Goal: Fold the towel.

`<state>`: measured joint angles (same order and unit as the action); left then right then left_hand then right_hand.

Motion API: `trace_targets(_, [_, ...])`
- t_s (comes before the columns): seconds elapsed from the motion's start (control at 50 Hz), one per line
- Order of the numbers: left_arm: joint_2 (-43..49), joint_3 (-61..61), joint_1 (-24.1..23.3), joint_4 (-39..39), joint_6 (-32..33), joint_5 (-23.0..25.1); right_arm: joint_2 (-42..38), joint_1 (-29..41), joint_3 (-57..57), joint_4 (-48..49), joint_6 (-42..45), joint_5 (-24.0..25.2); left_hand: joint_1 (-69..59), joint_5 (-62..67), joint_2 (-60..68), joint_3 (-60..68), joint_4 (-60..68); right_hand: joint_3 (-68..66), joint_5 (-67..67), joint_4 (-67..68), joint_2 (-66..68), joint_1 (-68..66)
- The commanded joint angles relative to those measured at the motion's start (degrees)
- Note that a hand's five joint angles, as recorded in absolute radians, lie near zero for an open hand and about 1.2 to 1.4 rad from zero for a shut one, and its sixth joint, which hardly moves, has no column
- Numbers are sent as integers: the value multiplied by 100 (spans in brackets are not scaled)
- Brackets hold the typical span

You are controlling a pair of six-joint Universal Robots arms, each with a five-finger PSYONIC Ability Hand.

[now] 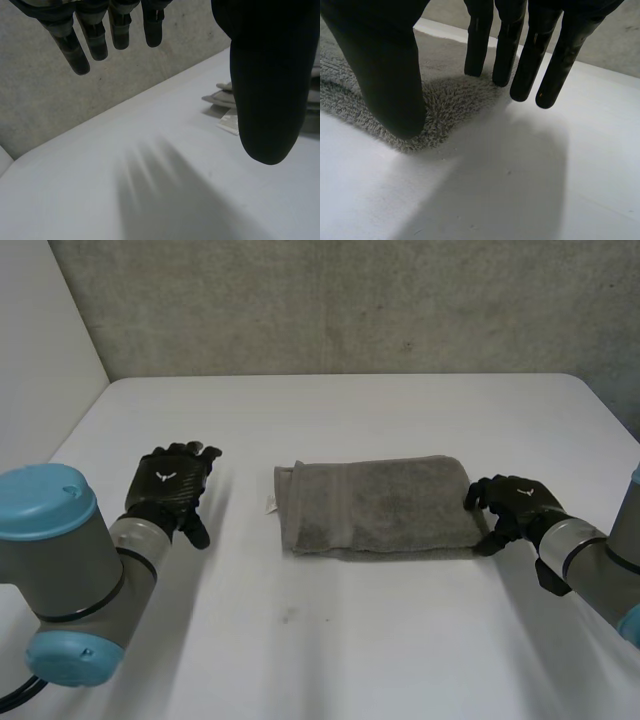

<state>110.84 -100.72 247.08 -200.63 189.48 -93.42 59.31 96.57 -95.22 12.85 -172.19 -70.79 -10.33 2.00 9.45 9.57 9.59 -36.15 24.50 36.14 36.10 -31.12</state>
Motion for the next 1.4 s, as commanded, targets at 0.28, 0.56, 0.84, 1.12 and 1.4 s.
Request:
trace_targets(0.28, [-633, 323, 34, 216, -1659, 1017, 80, 46, 197, 411, 238, -207, -5, -161, 93, 81, 79, -4385, 4550, 4386, 4390, -4888])
trace_targets(0.56, [-229, 2232, -362, 1711, -2047, 1467, -95, 2208, 1603, 350, 1539, -435, 33, -200, 55, 43, 41, -4385, 4550, 4386, 4390, -4888])
trace_targets(0.84, [281, 2381, -617, 1720, -1968, 1476, -1046, 3175, 1771, -89, 2401, -117, 33, -200, 55, 43, 41, 2049, -1884, -2048, -2045, 1546])
trace_targets(1.12, [473, 2460, -617, 1018, -1318, 1423, 379, 2007, 1200, -300, -533, -462, 33, -200, 55, 43, 41, 2615, -2450, -2614, -2610, 2112])
trace_targets(1.4, [1580, 2987, -1143, 1236, -1220, 1231, -164, 1461, 1663, -933, -711, 126, -173, 6, 261, 248, 246, 2615, -2450, -2614, -2610, 2112])
